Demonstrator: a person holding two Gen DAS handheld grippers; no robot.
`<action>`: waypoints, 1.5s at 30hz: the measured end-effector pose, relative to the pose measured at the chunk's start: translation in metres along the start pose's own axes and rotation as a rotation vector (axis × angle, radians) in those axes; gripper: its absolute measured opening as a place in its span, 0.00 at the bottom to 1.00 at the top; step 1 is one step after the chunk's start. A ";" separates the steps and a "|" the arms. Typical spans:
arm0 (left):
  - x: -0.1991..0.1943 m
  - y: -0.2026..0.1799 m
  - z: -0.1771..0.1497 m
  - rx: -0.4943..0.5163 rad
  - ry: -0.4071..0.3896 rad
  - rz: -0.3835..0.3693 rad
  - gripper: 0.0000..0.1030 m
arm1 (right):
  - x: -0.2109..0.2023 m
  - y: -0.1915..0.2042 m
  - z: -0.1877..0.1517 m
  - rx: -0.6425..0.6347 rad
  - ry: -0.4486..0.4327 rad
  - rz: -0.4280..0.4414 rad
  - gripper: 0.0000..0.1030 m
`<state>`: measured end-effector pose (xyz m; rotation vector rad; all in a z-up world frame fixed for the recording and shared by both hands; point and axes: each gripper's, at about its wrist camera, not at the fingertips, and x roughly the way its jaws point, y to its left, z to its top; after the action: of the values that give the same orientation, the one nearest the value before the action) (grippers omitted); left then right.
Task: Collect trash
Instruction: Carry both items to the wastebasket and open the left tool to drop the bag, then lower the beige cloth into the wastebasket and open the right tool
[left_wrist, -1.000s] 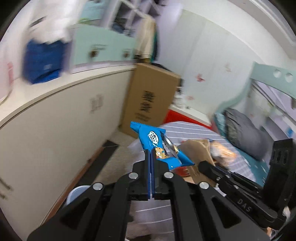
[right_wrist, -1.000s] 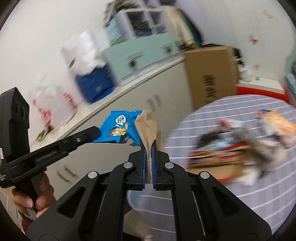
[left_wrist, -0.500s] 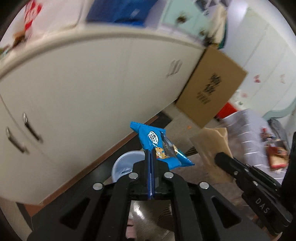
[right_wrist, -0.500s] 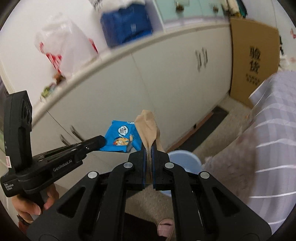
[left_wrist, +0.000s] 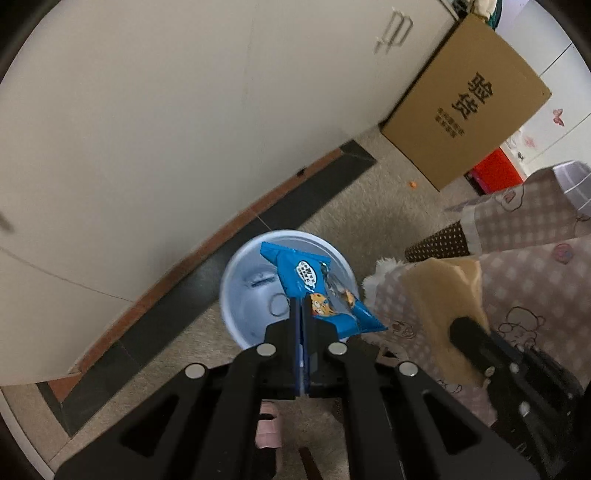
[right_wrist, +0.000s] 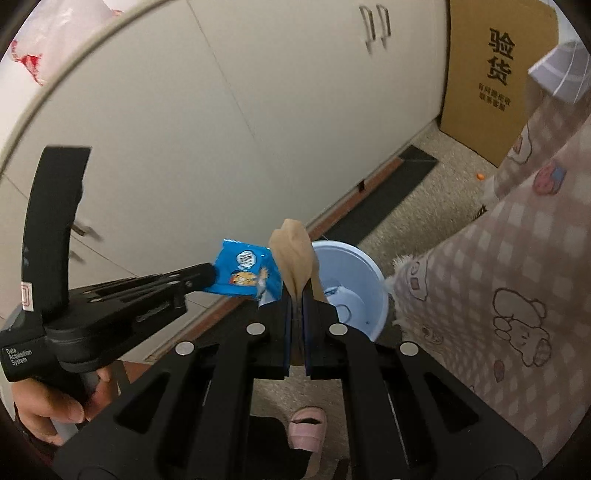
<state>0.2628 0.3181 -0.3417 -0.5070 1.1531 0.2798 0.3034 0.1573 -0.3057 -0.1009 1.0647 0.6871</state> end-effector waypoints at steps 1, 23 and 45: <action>0.007 -0.003 0.001 0.000 0.013 0.001 0.01 | 0.006 -0.005 -0.001 0.003 0.007 -0.005 0.05; 0.061 0.008 0.004 -0.103 0.118 0.029 0.57 | 0.059 -0.036 -0.003 0.085 0.063 -0.009 0.05; -0.019 0.042 0.011 -0.217 -0.044 -0.031 0.60 | 0.030 -0.002 0.027 0.099 -0.095 0.083 0.28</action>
<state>0.2447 0.3609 -0.3304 -0.7054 1.0771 0.3901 0.3347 0.1805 -0.3173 0.0613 1.0138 0.7054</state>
